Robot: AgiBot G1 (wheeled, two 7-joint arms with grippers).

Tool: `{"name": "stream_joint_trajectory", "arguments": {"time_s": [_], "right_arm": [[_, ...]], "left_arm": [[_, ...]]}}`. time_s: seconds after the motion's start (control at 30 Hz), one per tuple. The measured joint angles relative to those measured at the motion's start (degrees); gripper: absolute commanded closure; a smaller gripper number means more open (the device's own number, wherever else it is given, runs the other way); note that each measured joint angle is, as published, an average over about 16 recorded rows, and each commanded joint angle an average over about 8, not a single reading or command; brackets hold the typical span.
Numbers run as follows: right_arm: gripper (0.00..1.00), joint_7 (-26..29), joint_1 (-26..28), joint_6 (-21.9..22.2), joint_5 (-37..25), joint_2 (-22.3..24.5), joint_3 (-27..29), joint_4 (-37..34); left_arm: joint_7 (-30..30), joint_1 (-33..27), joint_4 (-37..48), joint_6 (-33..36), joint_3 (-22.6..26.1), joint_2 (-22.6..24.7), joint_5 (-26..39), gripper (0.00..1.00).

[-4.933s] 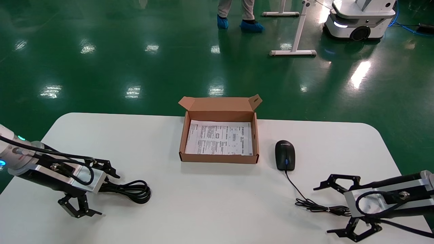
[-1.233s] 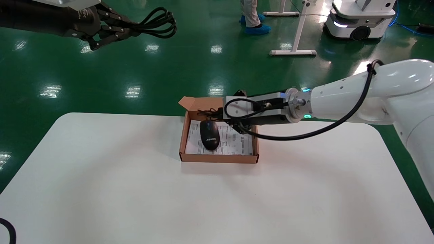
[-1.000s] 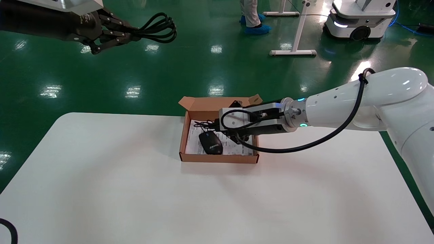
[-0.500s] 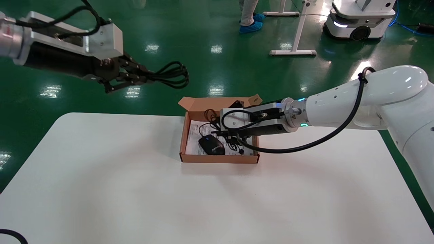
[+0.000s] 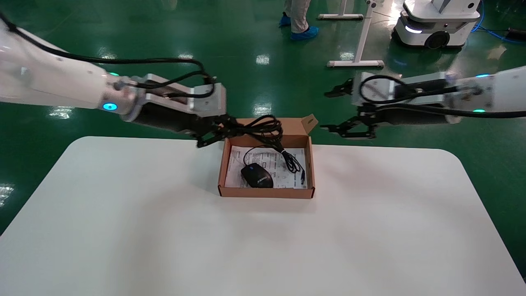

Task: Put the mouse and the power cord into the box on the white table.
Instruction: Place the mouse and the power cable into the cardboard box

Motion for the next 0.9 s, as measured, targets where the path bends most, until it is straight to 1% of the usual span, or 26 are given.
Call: {"name": "stream_joint_trajectory", "arguments": {"time_s": [0.17,0.37,0.4,0.43,0.63,0.67,0.7,0.9], "right_arm": [[0.00,-1.0,1.0,-2.7,-0.2,3.8,-0.1,-2.0],[0.00,-1.9,1.1,-4.2,-0.8,6.7,-0.5,-3.9],[0.00,-2.0,1.0,-4.3,-0.8,7.0,-0.5,-4.1],[0.00,-2.1,0.9,-4.4,-0.9,7.3,-0.5,-4.3],[0.00,-2.2,0.6,-5.2,-1.0,8.6,-0.6,-5.2],[0.00,-2.2,0.6,-5.3,-1.0,8.7,-0.6,-5.3],[0.00,-2.2,0.6,-5.5,-1.0,8.8,-0.6,-5.3],[0.00,-2.0,0.3,-6.0,-0.8,9.1,-0.4,-5.3]], "left_arm": [[-0.3,4.1,-2.8,-6.3,-0.2,2.7,-1.0,1.00],[-1.7,8.5,-7.4,-11.4,0.8,3.7,-1.5,1.00],[-2.0,9.0,-8.2,-12.0,1.1,3.7,-1.4,0.97],[-2.3,9.5,-8.9,-12.5,1.4,3.7,-1.4,0.93],[-4.0,11.5,-11.9,-14.8,3.4,3.8,-1.2,0.18],[-4.3,11.7,-12.2,-15.0,3.7,3.8,-1.2,0.08],[-4.5,11.9,-12.5,-15.2,4.0,3.8,-1.1,0.00],[-5.3,12.4,-13.5,-15.7,4.6,3.6,-1.3,0.00]]}}
